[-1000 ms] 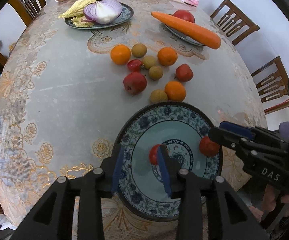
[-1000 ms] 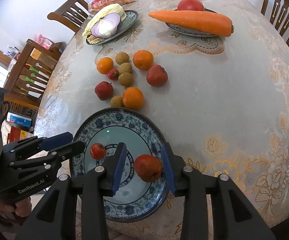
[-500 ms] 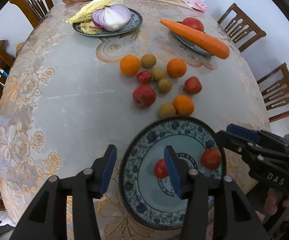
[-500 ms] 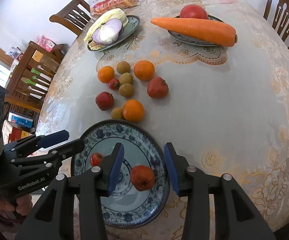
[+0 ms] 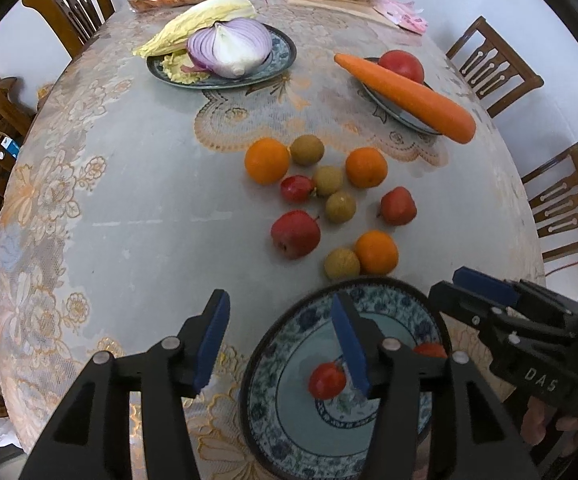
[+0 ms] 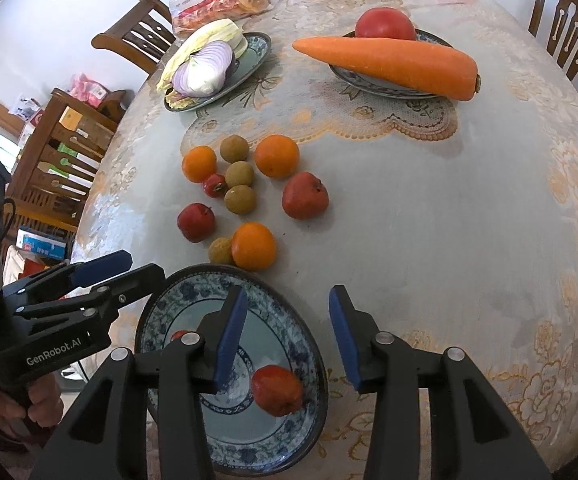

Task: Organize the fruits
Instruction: 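Move both tools back toward the remaining fruit group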

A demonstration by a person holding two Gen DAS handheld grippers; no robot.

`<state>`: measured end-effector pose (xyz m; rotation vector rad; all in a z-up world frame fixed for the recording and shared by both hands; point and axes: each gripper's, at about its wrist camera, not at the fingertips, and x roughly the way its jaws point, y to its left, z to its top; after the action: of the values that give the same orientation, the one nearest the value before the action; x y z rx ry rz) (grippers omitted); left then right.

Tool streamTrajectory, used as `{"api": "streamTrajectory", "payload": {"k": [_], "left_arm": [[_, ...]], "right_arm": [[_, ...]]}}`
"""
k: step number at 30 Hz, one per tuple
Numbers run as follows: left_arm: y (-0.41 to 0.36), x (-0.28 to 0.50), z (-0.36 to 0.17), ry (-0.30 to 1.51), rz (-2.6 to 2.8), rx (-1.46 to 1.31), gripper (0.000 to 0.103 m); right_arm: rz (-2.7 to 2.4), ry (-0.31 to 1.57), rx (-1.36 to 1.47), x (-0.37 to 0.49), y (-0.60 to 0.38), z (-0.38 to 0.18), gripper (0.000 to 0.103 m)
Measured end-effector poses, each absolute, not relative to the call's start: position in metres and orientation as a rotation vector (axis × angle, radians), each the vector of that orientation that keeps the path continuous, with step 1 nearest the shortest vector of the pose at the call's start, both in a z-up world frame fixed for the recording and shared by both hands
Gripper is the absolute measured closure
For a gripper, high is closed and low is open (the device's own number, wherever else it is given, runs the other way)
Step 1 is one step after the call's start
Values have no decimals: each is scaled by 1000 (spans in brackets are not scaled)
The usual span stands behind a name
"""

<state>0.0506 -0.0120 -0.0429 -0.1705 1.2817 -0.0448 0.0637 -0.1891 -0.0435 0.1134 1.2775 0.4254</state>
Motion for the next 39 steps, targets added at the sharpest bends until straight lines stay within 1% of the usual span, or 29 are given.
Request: {"api": "streamTrajectory", "payload": {"k": [17, 39], "left_arm": [[-18, 90, -50, 1270, -49, -187, 47], [-17, 105, -73, 1313, -58, -204, 47]], "right_arm": [[398, 1275, 118, 101, -186, -48, 59], [375, 1309, 132, 124, -175, -69, 59]]}}
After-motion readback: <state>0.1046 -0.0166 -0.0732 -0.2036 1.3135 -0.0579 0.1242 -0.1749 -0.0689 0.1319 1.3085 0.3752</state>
